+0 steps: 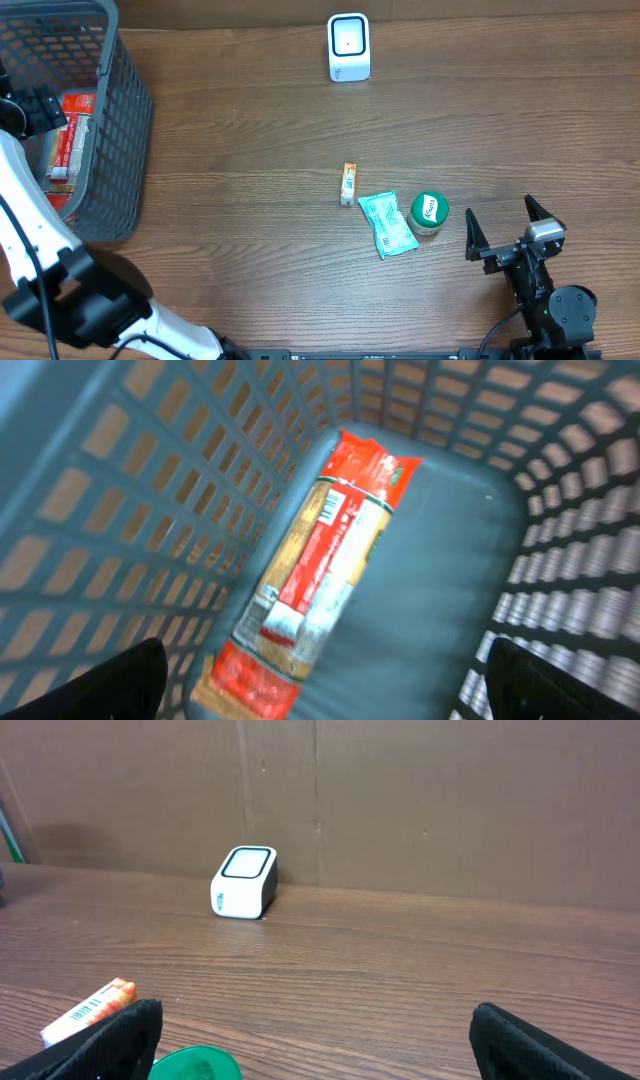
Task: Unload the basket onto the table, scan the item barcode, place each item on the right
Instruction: 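Swing the left gripper into the grey basket over the red packet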
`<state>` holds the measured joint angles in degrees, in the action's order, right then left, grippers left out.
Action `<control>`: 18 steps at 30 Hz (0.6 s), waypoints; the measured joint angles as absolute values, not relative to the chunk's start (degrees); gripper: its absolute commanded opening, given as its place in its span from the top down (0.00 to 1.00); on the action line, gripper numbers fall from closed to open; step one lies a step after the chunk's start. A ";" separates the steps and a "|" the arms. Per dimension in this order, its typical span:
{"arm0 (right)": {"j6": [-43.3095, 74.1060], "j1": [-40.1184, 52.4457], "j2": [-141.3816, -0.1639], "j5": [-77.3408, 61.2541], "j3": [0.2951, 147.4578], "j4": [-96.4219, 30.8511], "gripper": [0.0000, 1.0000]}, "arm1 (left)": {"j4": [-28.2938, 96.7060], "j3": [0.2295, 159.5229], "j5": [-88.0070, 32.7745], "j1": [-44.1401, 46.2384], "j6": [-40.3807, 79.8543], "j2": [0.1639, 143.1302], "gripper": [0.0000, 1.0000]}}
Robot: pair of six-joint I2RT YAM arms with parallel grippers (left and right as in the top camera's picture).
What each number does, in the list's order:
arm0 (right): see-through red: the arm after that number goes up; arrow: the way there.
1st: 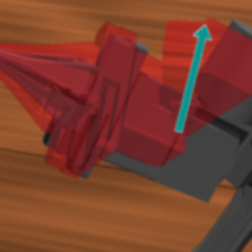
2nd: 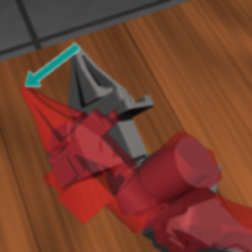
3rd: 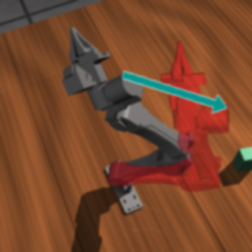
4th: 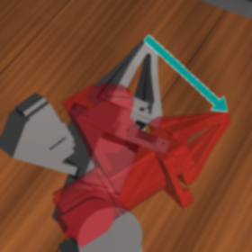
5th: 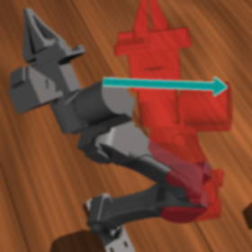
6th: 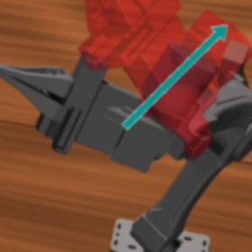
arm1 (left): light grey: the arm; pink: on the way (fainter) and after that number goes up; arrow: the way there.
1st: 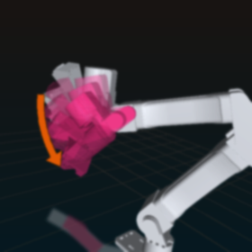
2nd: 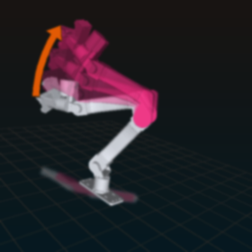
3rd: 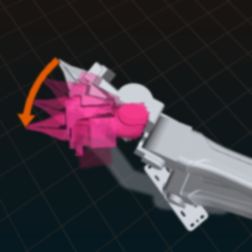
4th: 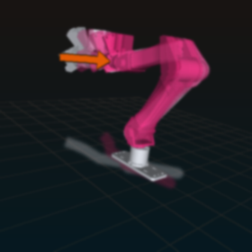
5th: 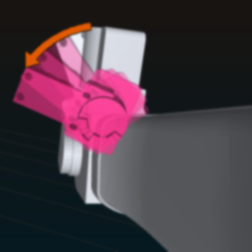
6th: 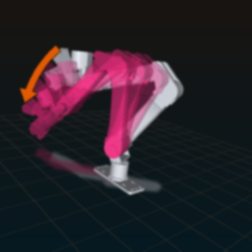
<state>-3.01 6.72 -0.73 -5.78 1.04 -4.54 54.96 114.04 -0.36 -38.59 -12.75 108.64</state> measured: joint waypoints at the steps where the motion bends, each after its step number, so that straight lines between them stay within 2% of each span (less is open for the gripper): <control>1: -3.01 6.74 -0.73 -5.76 1.04 -4.49 0.00 | 54.04 114.04 -0.64 -38.87 -13.28 109.86 0.07; 18: -2.98 6.72 -0.73 -5.76 1.04 -4.51 0.00 | 44.80 114.04 -1.74 -40.56 -25.34 131.09 0.00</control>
